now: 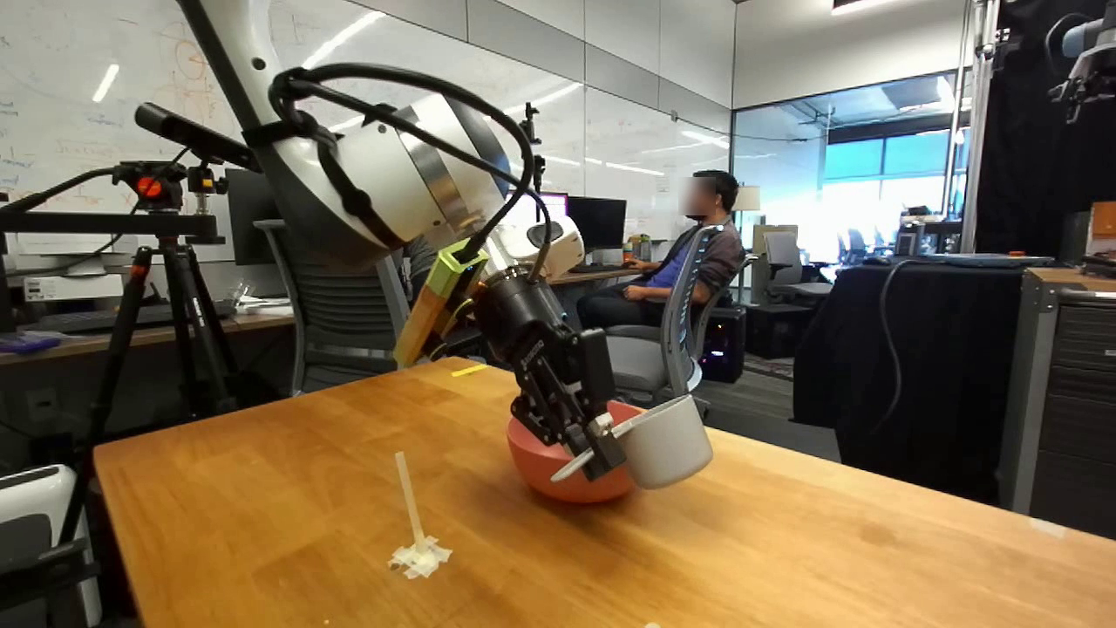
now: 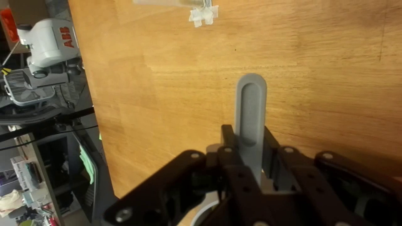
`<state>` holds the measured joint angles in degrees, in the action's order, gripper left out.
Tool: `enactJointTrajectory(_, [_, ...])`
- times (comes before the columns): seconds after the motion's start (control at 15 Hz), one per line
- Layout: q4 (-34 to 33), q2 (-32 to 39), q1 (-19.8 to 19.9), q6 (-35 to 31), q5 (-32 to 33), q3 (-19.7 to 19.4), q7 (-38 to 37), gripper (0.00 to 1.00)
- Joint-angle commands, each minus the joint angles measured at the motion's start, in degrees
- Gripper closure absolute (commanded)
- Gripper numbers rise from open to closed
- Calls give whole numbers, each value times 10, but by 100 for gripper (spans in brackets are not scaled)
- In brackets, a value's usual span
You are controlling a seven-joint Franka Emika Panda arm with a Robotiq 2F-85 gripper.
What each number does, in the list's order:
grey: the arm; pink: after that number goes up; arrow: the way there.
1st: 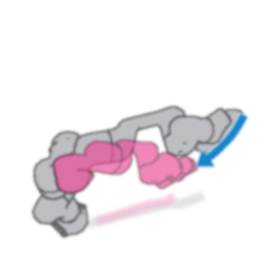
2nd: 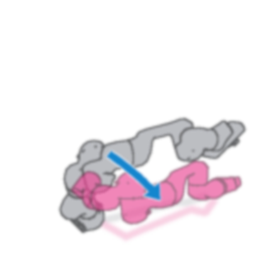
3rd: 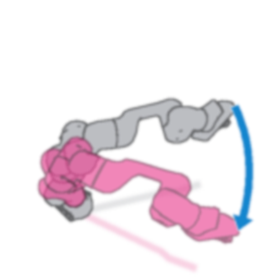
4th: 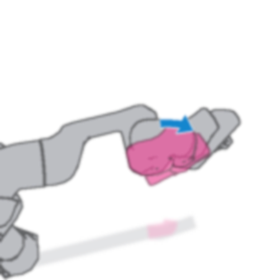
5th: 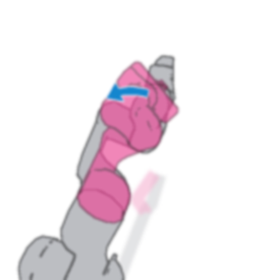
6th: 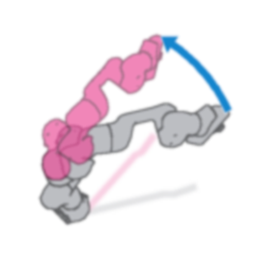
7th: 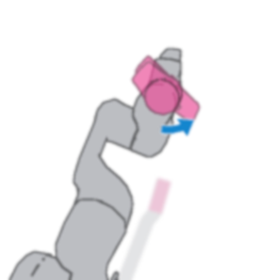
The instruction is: Pour the contents of the grey pot in the peach bowl
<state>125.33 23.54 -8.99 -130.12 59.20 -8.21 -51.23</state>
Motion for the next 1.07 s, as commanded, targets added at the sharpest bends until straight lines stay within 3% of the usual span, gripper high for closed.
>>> enactJointTrajectory(0.0, [3, -15, -4, 45, 33, 23, -54, 93])
enactJointTrajectory(1.0, [-28, 14, -12, 192, 95, 83, -173, 91])
